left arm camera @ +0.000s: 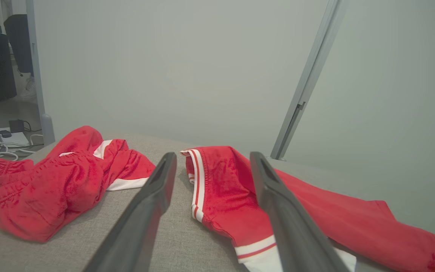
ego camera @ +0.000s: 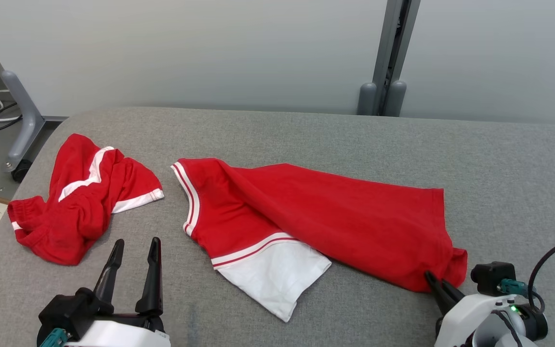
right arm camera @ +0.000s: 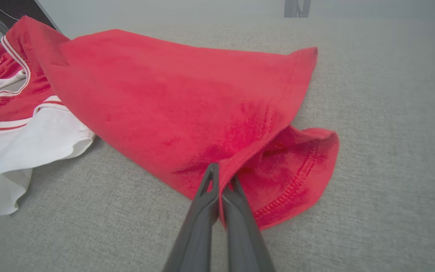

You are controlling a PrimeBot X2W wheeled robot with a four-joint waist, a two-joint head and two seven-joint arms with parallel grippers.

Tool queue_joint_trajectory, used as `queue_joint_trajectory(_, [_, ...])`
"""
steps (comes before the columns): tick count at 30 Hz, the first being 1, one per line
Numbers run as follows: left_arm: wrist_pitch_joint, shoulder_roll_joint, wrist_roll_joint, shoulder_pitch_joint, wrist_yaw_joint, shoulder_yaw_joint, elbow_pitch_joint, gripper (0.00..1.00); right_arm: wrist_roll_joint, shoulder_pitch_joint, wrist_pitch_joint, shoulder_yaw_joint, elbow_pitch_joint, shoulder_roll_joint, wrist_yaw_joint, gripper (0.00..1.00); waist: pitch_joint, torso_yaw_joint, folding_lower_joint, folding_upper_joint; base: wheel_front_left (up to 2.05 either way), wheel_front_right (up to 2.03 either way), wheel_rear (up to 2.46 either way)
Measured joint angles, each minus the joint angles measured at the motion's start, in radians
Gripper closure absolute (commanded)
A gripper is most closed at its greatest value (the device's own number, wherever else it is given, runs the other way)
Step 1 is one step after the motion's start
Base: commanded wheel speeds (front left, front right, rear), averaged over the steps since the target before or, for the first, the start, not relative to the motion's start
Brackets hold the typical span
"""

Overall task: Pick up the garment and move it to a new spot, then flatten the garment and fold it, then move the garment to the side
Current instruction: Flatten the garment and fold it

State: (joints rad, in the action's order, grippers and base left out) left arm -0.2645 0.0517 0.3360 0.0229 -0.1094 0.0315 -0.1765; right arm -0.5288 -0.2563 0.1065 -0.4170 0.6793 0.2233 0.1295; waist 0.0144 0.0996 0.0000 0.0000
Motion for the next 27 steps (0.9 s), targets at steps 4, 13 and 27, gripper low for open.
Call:
queue_joint_trajectory(4, [0.000, -0.001, 0.000, 0.000, -0.004, 0.003, -0.002, 0.00, -0.054, 0.001, -0.030, -0.053, -0.067, 0.013, 0.000, 1.00, -0.003, -0.009, 0.0000, 0.0000, 0.00, 0.00, 0.00])
queue_joint_trajectory(13, [0.000, -0.002, 0.000, 0.000, -0.005, 0.006, -0.007, 0.00, -0.379, -0.006, -0.151, -0.110, -0.388, 0.144, 0.000, 1.00, 0.004, -0.020, 0.0000, 0.0000, 0.00, 0.00, 0.00])
queue_joint_trajectory(27, [0.000, -0.003, 0.008, -0.068, -0.013, 0.025, -0.019, 0.00, -0.724, -0.238, -0.187, -0.040, -0.346, 0.253, 0.000, 1.00, 0.093, 0.026, 0.0000, 0.0000, 0.00, 0.00, 0.00])
